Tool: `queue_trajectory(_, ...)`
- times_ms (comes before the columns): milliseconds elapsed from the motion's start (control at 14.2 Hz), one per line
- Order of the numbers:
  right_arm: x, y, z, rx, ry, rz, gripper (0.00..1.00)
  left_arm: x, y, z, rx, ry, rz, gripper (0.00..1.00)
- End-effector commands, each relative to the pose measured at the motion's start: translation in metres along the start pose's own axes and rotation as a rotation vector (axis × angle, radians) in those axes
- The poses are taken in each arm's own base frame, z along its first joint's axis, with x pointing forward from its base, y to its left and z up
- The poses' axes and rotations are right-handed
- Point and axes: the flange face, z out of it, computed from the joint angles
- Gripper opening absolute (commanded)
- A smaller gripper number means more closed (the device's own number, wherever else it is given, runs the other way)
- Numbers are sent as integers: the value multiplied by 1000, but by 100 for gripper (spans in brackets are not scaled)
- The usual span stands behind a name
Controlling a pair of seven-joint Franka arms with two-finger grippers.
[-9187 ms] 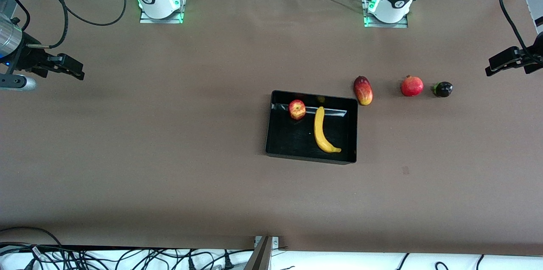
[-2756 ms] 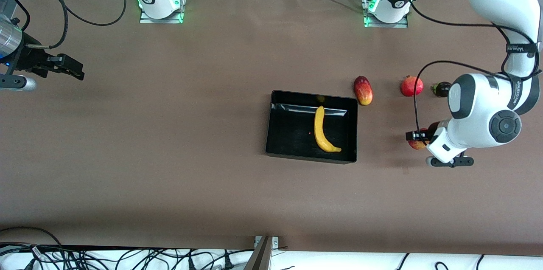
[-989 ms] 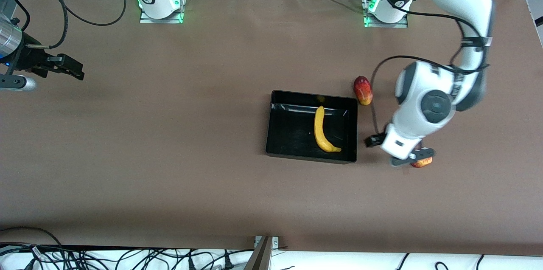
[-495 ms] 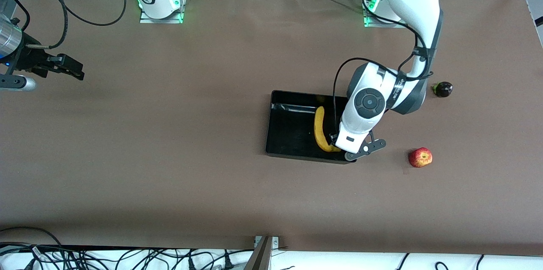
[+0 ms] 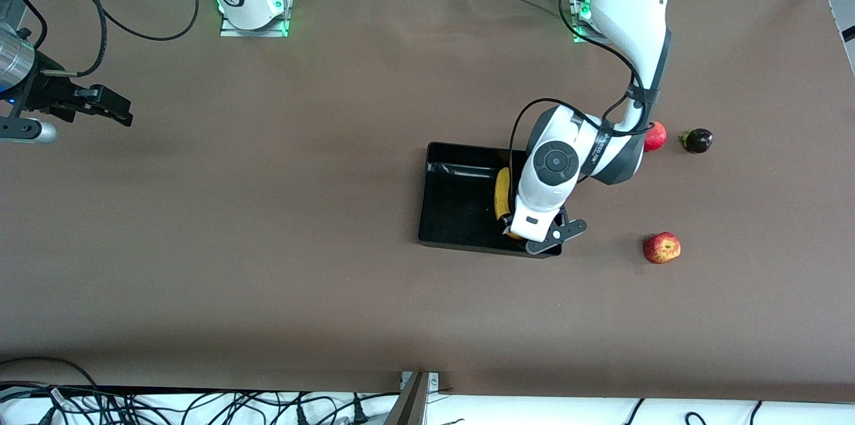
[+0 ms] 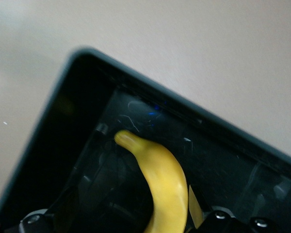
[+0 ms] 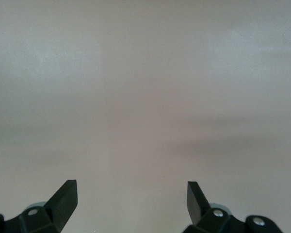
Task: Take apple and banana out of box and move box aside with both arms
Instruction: 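Move the left gripper back into the box down to the banana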
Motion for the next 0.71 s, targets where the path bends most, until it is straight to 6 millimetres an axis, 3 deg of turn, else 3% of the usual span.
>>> queue_trajectory(0,2,2,-4,2,-3,-7,100,-20,12,6,9,-16,62,100)
queue_trajectory(212,2,2,-4,2,-3,-7,100,-42,9,22,38,-68,162,100)
queue_trajectory(424,2,2,-4,2,-3,-7,100,-48,-3,39,69,-99,203,100)
queue_trajectory(636,2,2,-4,2,-3,-7,100,-47,-7,42,64,-103,203,100)
